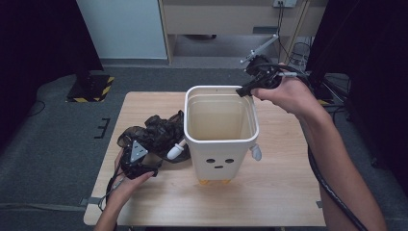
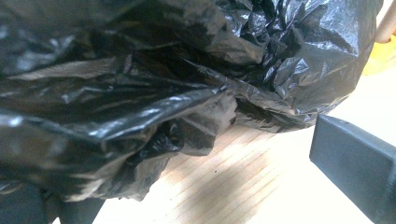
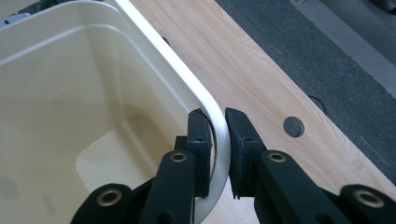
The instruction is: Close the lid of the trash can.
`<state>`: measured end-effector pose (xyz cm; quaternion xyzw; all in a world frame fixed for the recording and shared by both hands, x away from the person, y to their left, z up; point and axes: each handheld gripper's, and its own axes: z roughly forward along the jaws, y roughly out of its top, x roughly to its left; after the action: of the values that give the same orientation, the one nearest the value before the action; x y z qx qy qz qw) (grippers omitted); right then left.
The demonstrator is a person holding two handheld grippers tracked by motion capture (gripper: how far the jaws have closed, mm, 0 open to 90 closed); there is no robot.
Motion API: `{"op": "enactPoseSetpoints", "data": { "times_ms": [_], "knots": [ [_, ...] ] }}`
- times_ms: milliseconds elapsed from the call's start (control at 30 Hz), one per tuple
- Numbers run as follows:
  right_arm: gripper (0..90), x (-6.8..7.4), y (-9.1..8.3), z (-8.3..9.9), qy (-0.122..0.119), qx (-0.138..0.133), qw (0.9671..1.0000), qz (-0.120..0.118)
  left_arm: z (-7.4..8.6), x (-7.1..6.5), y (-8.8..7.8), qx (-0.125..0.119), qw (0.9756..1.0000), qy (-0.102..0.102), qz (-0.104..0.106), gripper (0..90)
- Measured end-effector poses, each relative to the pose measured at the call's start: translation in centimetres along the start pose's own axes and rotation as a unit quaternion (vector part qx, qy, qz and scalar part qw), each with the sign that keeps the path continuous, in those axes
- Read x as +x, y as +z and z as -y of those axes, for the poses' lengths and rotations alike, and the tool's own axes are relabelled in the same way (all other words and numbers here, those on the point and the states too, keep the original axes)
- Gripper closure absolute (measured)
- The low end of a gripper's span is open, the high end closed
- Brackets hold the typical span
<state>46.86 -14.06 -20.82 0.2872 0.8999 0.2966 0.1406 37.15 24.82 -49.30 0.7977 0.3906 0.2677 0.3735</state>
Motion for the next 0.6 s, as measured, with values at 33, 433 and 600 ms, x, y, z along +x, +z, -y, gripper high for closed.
{"op": "enactPoseSetpoints", "data": {
  "times_ms": [33,433,600],
  "knots": [
    [81.1,-0.03,0.02,-0.01,0.0,0.001,1.0,0.001,0.0,0.0,0.01,0.0,1.0,0.0,0.0,4.2],
    [80.9,-0.28,0.54,0.16,0.008,0.005,0.9999,0.003,-0.01,-0.07,0.04,0.001,1.0,0.002,0.001,4.2],
    [80.8,-0.26,0.61,0.16,0.007,0.005,0.9999,0.007,0.0,-0.11,0.08,0.002,1.0,0.003,0.003,4.2]
  ]
}}
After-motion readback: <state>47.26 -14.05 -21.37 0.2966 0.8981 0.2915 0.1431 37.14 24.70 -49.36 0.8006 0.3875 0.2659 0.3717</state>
